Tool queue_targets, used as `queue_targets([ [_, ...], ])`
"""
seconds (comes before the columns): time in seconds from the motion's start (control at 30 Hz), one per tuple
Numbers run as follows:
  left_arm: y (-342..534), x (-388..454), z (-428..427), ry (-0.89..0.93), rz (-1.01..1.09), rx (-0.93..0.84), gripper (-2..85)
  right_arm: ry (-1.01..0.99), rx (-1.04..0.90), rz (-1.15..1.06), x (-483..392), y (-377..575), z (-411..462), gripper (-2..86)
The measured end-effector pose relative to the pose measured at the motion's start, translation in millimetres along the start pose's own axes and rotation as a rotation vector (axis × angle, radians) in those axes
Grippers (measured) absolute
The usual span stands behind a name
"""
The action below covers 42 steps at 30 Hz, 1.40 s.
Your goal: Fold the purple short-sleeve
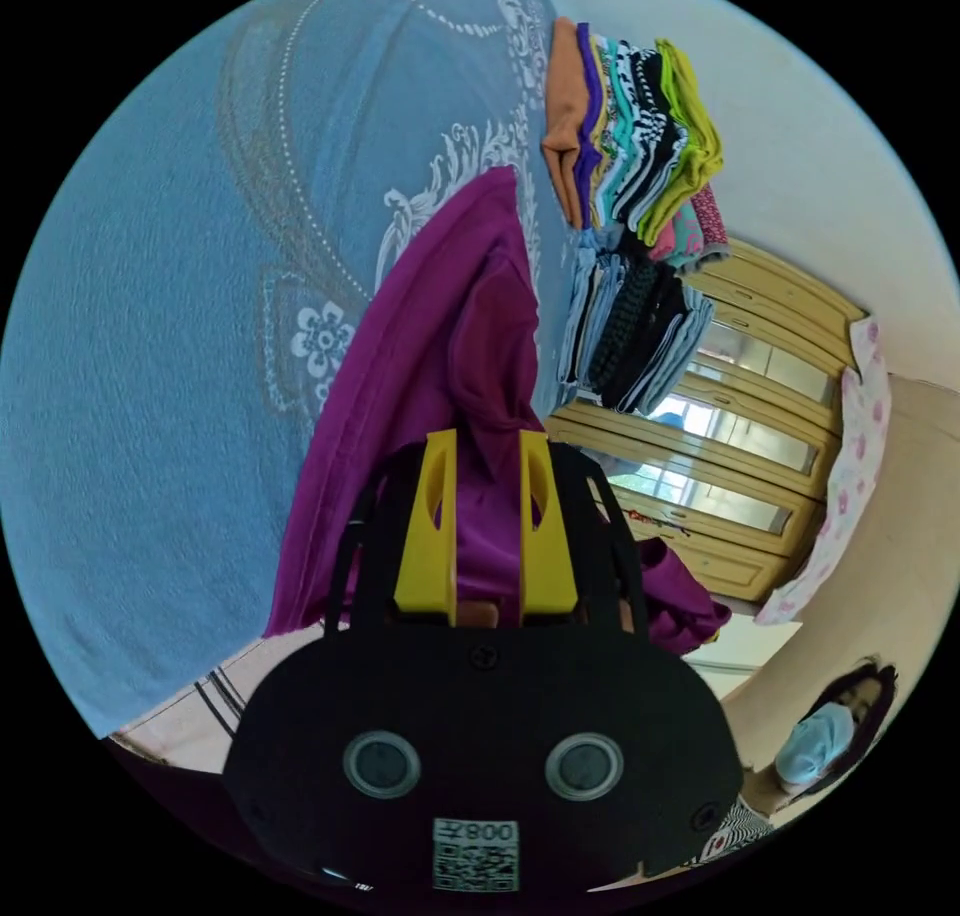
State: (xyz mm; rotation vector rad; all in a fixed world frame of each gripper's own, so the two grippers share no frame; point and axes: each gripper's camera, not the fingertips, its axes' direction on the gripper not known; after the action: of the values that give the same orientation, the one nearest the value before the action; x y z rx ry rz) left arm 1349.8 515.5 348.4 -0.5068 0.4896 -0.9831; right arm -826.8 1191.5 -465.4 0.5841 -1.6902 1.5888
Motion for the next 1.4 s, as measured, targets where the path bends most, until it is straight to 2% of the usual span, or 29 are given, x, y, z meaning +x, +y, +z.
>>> queue_targets([
  [0.27,-12,-72,-3,-0.118,-0.044,-0.007,4.9,-0.014,-0.032,-0.008,11,-64,-30,1.0],
  [0.37,-4,-98,-13,-0.107,-0.03,0.002,3.1,-0.009,-0.035,-0.01,13,-85,-39,1.0],
  [0.5,16,-123,-41,-0.009,0.029,0.045,2.3,-0.009,-0.027,-0.01,14,-112,-50,1.0],
  [0.7,72,-159,-129,0.219,0.167,0.163,1.7,-0.02,-0.014,-0.073,-2,-150,-57,1.1],
  [0.87,154,-190,-239,0.378,0.337,0.375,1.4,-0.043,0.021,-0.15,-27,-176,-59,1.0],
  [1.07,266,-209,-350,0.435,0.587,0.606,1.3,-0.068,0.059,-0.308,-82,-212,-48,0.8],
  [1.23,357,-210,-411,0.437,0.852,0.725,1.2,-0.107,0.108,-0.477,-148,-235,-33,0.9],
  [1.4,442,-211,-452,0.36,1.097,0.822,1.2,-0.139,0.153,-0.617,-206,-241,-17,0.9],
])
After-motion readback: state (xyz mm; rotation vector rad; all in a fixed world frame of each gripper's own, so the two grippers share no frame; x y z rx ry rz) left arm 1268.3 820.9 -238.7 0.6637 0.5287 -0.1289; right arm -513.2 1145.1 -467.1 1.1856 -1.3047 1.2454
